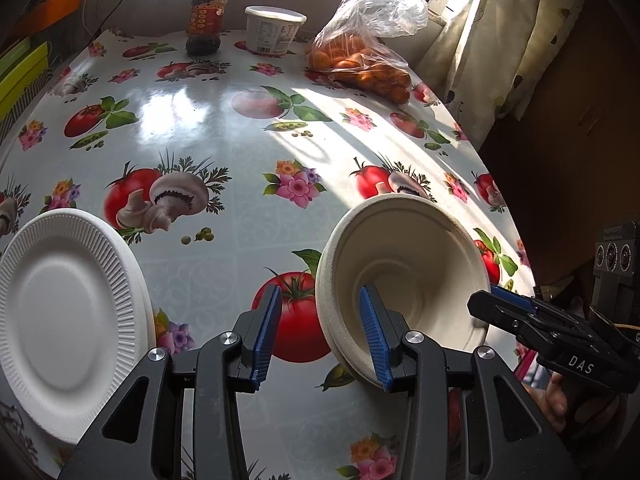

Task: Organize plates and bowls
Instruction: 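Carry the nested beige bowls with the right tool toward the white plate stack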

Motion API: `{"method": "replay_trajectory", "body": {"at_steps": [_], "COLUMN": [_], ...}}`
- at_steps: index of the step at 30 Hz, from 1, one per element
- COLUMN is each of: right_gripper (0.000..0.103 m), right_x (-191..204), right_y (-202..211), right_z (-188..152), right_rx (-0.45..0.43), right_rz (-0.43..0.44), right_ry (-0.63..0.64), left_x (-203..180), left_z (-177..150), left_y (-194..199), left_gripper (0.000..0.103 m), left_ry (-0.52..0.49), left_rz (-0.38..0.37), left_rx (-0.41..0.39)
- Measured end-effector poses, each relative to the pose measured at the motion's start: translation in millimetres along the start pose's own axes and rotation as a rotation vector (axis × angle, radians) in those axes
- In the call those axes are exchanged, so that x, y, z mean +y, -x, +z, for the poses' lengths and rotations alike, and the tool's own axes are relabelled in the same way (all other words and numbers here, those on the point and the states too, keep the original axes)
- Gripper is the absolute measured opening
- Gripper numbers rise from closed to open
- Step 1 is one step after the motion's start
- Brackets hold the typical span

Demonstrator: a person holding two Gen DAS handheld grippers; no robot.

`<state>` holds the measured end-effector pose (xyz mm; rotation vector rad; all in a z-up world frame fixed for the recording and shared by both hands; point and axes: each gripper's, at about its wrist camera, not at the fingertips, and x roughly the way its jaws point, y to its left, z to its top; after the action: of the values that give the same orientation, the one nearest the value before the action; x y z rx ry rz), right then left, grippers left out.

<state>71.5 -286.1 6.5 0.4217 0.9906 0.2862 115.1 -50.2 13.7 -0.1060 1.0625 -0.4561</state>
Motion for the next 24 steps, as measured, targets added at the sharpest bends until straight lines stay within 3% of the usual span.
{"method": "replay_trajectory", "body": {"at_steps": [6, 15, 24], "right_gripper": [0.047, 0.048, 0.048], "right_x": [-9, -2, 6], "right_y": [2, 2, -4], "right_z": [-5, -11, -19], "right_rx": [-0.043, -0.082, -0.100], "right_rz": [-0.007, -0.034, -0.023], "right_ry": [-0.024, 0.037, 0.087], "left_x": [2, -5, -1], "left_z": [-6, -16, -22], "left_y": [4, 12, 1], "left_gripper": [0.042, 0.042, 0.042], "left_ry": [-0.012, -0.055, -0.005], "left_rz": [0.051, 0.095, -0.017], "left_rx": [-0.049, -0.137, -0.121]}}
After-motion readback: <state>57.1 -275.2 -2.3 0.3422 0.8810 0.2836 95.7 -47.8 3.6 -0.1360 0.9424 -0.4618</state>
